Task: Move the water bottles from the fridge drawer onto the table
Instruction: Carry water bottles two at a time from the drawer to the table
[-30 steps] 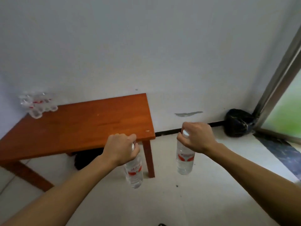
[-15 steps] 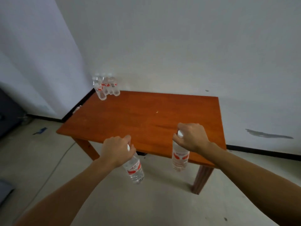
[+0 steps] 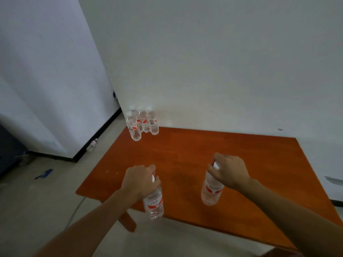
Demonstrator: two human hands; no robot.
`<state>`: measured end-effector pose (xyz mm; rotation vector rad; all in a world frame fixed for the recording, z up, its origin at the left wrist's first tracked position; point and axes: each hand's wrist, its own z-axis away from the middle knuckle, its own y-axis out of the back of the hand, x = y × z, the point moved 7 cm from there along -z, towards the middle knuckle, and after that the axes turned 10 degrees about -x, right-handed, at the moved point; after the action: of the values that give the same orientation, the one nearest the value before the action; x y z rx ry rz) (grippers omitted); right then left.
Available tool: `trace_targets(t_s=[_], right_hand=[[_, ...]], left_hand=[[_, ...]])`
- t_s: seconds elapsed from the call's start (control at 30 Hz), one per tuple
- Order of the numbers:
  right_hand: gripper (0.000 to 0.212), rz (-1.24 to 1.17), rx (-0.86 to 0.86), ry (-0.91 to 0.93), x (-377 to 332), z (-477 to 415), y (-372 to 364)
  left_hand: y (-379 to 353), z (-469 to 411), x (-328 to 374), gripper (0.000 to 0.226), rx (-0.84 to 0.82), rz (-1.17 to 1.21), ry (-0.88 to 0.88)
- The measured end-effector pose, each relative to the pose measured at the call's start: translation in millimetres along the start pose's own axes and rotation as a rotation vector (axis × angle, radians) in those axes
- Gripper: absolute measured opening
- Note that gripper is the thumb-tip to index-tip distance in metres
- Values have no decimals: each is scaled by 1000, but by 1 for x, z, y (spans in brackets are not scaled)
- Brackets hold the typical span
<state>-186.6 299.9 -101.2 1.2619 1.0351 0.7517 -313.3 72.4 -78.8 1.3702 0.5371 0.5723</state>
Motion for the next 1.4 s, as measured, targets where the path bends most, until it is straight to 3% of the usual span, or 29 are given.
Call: trace_targets(t_s=[0.27, 0.63, 1.1, 1.4], right_hand=[[25, -39, -9, -29, -27, -115, -14], [30, -176, -63, -14, -57, -304, -61], [35, -237, -106, -279, -95, -470, -109], [40, -219, -89, -386, -115, -527, -127]], left_hand=[[-4, -117, -98, 26, -3, -10, -4], [-7, -279, -198, 23, 26, -45, -149], [-51, -436, -254, 38, -91, -258, -425], [-61, -462, -275, 43, -94, -147, -473]])
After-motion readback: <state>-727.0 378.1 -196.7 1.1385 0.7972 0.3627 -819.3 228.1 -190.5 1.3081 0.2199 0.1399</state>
